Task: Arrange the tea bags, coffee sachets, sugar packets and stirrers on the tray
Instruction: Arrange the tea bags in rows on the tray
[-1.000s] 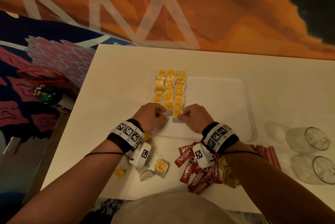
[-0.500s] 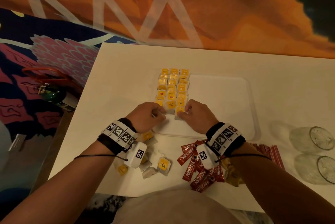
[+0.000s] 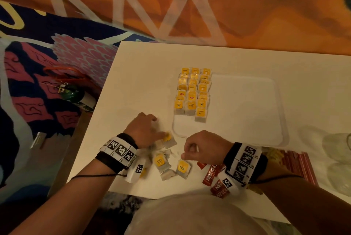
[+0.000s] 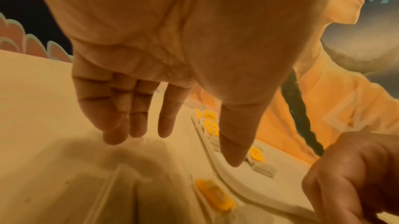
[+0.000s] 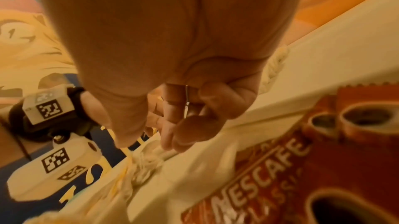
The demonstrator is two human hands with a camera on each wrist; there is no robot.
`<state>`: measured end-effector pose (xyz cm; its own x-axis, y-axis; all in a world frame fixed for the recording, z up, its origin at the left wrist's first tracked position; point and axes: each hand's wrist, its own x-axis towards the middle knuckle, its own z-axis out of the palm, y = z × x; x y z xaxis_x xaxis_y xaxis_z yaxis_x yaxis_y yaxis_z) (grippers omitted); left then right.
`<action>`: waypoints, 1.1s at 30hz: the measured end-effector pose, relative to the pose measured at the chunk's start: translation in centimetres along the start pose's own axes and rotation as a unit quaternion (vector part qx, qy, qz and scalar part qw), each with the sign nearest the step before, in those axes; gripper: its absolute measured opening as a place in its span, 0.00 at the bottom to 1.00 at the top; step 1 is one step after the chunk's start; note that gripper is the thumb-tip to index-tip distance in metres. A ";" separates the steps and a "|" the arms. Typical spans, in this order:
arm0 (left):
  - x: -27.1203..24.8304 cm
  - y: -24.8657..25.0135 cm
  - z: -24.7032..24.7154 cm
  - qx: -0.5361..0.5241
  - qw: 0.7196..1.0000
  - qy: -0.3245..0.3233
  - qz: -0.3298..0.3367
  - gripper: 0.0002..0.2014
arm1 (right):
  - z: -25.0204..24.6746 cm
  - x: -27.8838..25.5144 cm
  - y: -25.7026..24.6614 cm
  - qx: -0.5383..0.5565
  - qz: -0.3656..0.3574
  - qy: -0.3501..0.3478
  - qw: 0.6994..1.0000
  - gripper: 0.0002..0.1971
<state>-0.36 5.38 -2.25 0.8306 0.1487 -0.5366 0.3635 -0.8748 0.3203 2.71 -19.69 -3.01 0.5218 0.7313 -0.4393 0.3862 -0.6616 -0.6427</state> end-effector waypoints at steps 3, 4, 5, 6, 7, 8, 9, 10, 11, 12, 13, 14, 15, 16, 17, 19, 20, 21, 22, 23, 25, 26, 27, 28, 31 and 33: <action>-0.4 0.2 0.8 -0.014 1.000 -0.010 -0.027 0.45 | 0.4 0.2 -0.7 -0.025 0.000 -0.068 0.997 0.19; -0.6 0.4 1.1 -0.019 0.999 -0.012 -0.025 0.45 | 0.5 0.3 -0.9 -0.041 -0.002 -0.083 0.996 0.20; -0.7 0.6 1.3 -0.020 0.999 -0.015 -0.022 0.46 | 0.7 0.4 -1.1 -0.058 -0.006 -0.094 0.994 0.21; -0.9 0.7 1.5 -0.016 1.000 -0.019 -0.016 0.46 | 0.8 0.5 -1.3 -0.077 -0.012 -0.102 0.992 0.21; -1.0 0.8 1.7 -0.010 1.000 -0.021 -0.008 0.47 | 1.0 0.6 -1.4 -0.098 -0.022 -0.107 0.989 0.21; -1.1 0.9 2.0 -0.003 1.000 -0.021 0.000 0.46 | 1.2 0.7 -1.4 -0.116 -0.033 -0.111 0.986 0.21; -1.1 1.1 2.2 0.004 1.000 -0.019 0.008 0.44 | 1.4 0.8 -1.4 -0.130 -0.045 -0.113 0.984 0.20; -1.2 1.2 2.4 0.013 1.000 -0.016 0.019 0.42 | 1.5 0.8 -1.3 -0.137 -0.053 -0.113 0.983 0.19; -1.2 1.4 2.7 0.022 0.999 -0.017 0.031 0.38 | 1.6 0.9 -1.3 -0.137 -0.056 -0.112 0.983 0.17; -1.1 1.5 3.0 0.031 0.998 -0.022 0.044 0.34 | 1.4 0.8 -1.2 -0.131 -0.059 -0.106 0.984 0.15; -1.0 1.6 3.2 0.037 0.997 -0.028 0.056 0.30 | 1.3 0.9 -1.1 -0.123 -0.058 -0.099 0.986 0.12; -0.9 1.6 3.4 0.038 0.996 -0.031 0.069 0.26 | 1.2 0.8 -1.0 -0.113 -0.058 -0.091 0.988 0.11; -0.8 1.5 3.6 0.035 0.996 -0.030 0.082 0.22 | 1.0 0.8 -0.9 -0.105 -0.056 -0.085 0.989 0.10; -0.7 1.5 3.6 0.033 0.995 -0.029 0.090 0.19 | 0.9 0.8 -0.7 -0.099 -0.053 -0.080 0.990 0.09; -0.7 1.5 3.6 0.030 0.995 -0.029 0.095 0.18 | 0.7 0.8 -0.6 -0.093 -0.051 -0.074 0.992 0.08; -0.5 1.4 3.5 0.022 0.994 -0.029 0.104 0.18 | 0.5 0.7 -0.4 -0.081 -0.051 -0.061 0.994 0.08; -0.5 1.4 3.3 0.017 0.994 -0.026 0.106 0.19 | 0.5 0.6 -0.4 -0.075 -0.051 -0.054 0.994 0.09; -0.4 1.2 3.2 0.010 0.994 -0.021 0.107 0.20 | 0.5 0.6 -0.4 -0.070 -0.049 -0.048 0.995 0.10; -0.2 1.0 3.0 0.002 0.994 -0.019 0.106 0.20 | 0.4 0.5 -0.5 -0.065 -0.051 -0.043 0.996 0.11; -0.1 0.8 2.8 -0.007 0.994 -0.019 0.105 0.19 | 0.3 0.5 -0.5 -0.059 -0.052 -0.037 0.996 0.11; 0.0 0.4 2.4 -0.026 0.995 -0.027 0.097 0.17 | 0.0 0.5 -0.7 -0.043 -0.054 -0.026 0.997 0.10; 0.1 0.2 2.3 -0.035 0.994 -0.033 0.094 0.16 | -0.2 0.5 -0.7 -0.034 -0.053 -0.018 0.998 0.10; 0.2 0.0 2.2 -0.044 0.994 -0.034 0.093 0.13 | -0.4 0.5 -0.9 -0.025 -0.053 -0.011 0.998 0.09; 0.2 -0.1 2.0 -0.052 0.994 -0.034 0.090 0.09 | -0.7 0.4 -1.0 -0.014 -0.055 -0.004 0.998 0.09; 0.3 -0.5 1.6 -0.092 0.990 -0.032 0.097 0.09 | -1.6 0.5 -1.2 0.022 -0.061 0.026 0.998 0.06; 0.2 -0.4 1.3 -0.119 0.986 -0.046 0.105 0.09 | -2.1 0.7 -1.5 0.043 -0.068 0.042 0.996 0.05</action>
<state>-0.84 5.16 -3.47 0.8600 -0.0758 -0.5046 0.2862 -0.7470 0.6000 4.12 -18.57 -1.05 0.5318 0.7943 -0.2938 0.3930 -0.5388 -0.7452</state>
